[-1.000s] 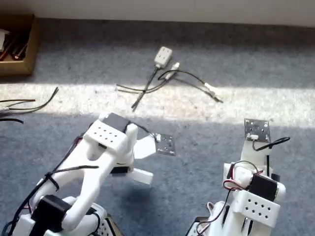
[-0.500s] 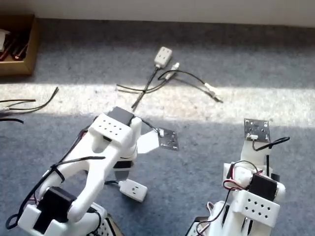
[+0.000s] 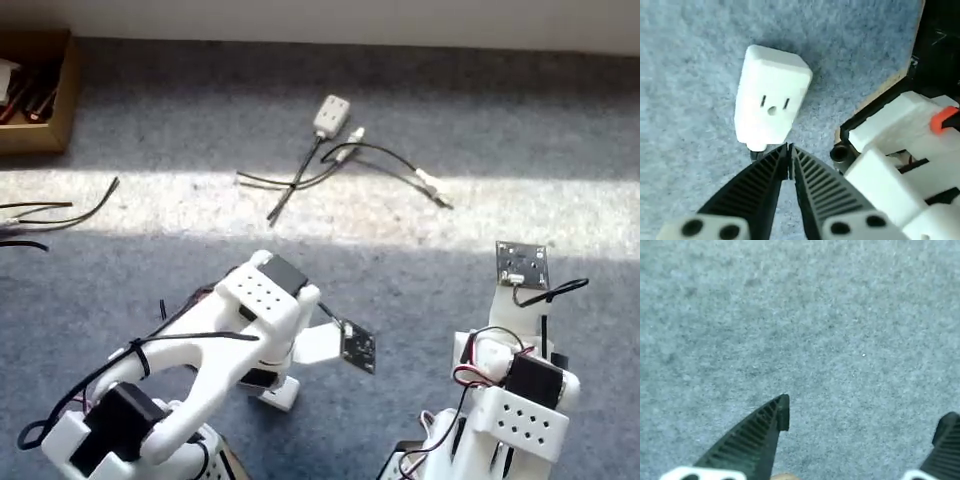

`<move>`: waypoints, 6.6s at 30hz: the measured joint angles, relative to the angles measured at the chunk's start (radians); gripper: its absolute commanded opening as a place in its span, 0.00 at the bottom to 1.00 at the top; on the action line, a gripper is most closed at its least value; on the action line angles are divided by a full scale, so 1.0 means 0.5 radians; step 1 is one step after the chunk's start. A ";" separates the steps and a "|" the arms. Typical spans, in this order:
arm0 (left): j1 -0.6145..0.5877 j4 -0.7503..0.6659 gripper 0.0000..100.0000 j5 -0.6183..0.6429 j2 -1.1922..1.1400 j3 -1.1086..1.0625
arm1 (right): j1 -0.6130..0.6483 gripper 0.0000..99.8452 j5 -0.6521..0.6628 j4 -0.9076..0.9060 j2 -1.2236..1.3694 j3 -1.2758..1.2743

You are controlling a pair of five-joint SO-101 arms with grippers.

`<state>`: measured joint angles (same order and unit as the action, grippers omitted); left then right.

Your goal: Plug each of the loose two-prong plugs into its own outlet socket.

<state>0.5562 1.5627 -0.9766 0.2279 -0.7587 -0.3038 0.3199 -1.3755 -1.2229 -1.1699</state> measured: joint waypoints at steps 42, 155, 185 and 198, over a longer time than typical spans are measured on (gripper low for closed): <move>0.359 -0.089 0.01 0.393 -0.012 0.123 | 0.012 0.43 0.083 0.000 0.000 0.000; -0.595 -1.636 0.30 -0.135 1.323 -0.789 | 0.012 0.43 0.083 0.000 0.000 0.000; -0.144 -1.657 0.30 0.101 1.341 -1.292 | 0.012 0.43 0.083 0.000 0.000 0.000; -0.528 -1.804 0.30 0.166 1.323 -1.117 | 0.012 0.43 0.083 0.000 0.000 0.000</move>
<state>0.2923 0.6605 -0.8938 0.8892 -1.3172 -0.2977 0.3613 -1.3755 -1.2229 -1.1699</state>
